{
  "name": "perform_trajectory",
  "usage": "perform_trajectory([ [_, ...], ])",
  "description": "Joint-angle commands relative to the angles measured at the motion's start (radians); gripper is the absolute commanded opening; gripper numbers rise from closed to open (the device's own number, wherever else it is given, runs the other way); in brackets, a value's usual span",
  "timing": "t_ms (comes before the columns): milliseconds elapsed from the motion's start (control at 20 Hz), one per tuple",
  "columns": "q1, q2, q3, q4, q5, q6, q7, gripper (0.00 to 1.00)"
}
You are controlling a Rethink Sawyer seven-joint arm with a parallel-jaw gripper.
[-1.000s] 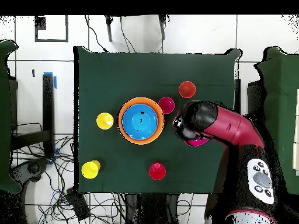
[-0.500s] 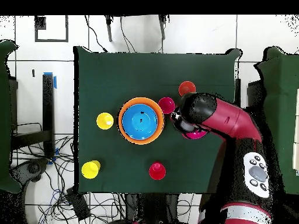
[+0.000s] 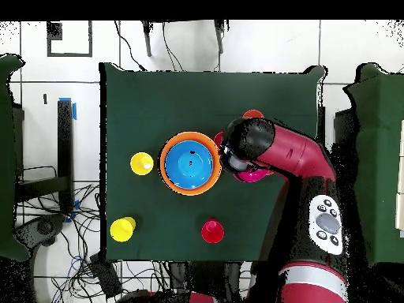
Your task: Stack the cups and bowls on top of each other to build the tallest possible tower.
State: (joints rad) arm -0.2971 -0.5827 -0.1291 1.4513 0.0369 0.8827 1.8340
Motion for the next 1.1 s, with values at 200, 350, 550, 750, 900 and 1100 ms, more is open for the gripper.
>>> perform_trajectory([
  [200, 0.038, 0.059, 0.040, -0.051, 0.043, 0.082, 0.205, 0.00],
  [350, 0.043, 0.037, 0.033, -0.047, 0.044, 0.111, 0.206, 0.00],
  [550, 0.055, 0.017, 0.030, -0.052, 0.052, 0.148, 0.225, 0.00],
  [750, 0.082, 0.009, 0.019, -0.078, 0.062, 0.196, 0.268, 0.00],
  [900, 0.095, 0.004, 0.011, -0.095, 0.068, 0.225, 0.277, 0.00],
  [1100, 0.102, 0.057, 0.016, -0.168, 0.088, 0.229, 0.302, 0.00],
])
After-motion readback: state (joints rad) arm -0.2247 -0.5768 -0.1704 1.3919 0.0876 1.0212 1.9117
